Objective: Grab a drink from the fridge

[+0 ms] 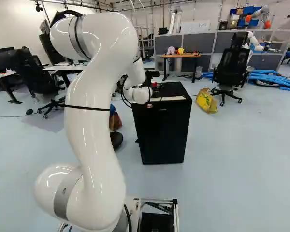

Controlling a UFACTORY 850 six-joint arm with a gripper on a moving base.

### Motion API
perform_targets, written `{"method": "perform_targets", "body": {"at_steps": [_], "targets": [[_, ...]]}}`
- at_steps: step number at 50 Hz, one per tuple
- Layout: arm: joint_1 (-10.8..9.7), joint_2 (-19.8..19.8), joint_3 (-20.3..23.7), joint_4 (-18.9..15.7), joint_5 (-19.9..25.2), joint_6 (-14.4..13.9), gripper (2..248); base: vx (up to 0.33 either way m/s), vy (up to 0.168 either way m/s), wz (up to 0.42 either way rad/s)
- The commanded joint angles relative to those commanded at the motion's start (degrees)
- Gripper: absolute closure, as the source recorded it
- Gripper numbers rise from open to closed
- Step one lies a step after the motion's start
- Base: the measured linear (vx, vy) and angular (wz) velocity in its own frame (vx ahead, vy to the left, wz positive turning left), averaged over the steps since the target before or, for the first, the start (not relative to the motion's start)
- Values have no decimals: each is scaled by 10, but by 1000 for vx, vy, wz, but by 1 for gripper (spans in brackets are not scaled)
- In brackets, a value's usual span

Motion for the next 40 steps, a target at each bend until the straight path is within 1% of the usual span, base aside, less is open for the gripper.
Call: {"method": "perform_targets", "body": {"at_steps": [2,3,7,8,13,14,18,19,23,24,40], "targets": [[0,0,0,0,0,0,3,0,0,0],[0,0,0,0,0,0,16,0,0,0],[0,0,0,0,0,0,16,0,0,0],[0,0,0,0,0,0,55,0,0,0],[0,0,0,0,0,0,55,0,0,0],[0,0,0,0,0,0,93,0,0,0],[0,0,0,0,0,0,93,0,0,0],[0,0,0,0,0,0,132,0,0,0],[0,0,0,0,0,0,132,0,0,0],[0,0,0,0,0,0,150,0,0,0],[0,8,1,0,0,0,150,0,0,0]]}}
